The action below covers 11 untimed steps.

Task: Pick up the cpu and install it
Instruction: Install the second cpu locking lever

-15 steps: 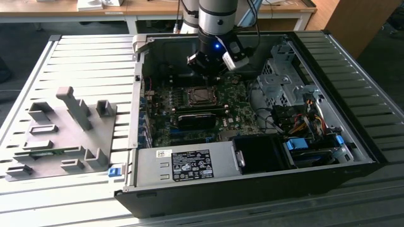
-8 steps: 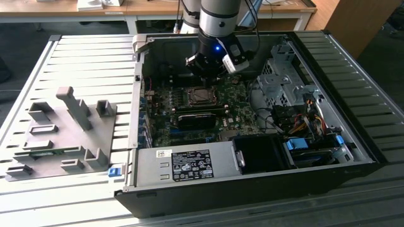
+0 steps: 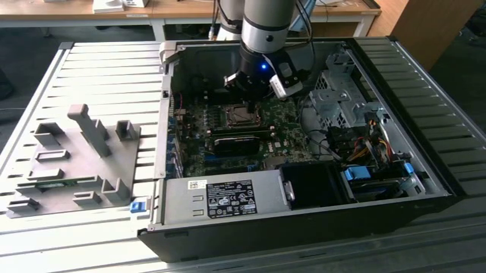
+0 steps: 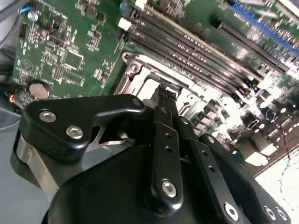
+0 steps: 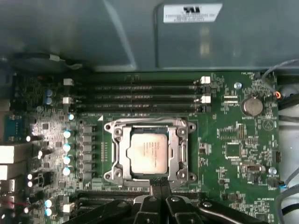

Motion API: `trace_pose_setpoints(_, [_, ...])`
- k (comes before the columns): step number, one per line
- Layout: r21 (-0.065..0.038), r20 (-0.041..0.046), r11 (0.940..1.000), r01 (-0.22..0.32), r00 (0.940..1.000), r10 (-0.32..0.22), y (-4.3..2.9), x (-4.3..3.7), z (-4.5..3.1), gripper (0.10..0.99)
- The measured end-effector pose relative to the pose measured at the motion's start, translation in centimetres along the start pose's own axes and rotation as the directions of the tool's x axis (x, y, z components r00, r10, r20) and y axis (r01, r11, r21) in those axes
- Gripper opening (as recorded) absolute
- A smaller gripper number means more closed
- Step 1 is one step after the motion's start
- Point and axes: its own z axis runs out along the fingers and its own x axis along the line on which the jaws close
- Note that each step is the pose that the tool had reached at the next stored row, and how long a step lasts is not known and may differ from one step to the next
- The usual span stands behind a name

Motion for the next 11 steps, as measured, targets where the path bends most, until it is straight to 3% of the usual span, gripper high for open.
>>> trace_pose_setpoints(3, [-0.005,-0.0002,1.0,0.0,1.0,0.0,-0.17,0.0,0.06,0.106])
trace_pose_setpoints(11, [-0.006,-0.0002,1.0,0.0,1.0,0.0,-1.44,0.02,0.41,0.106])
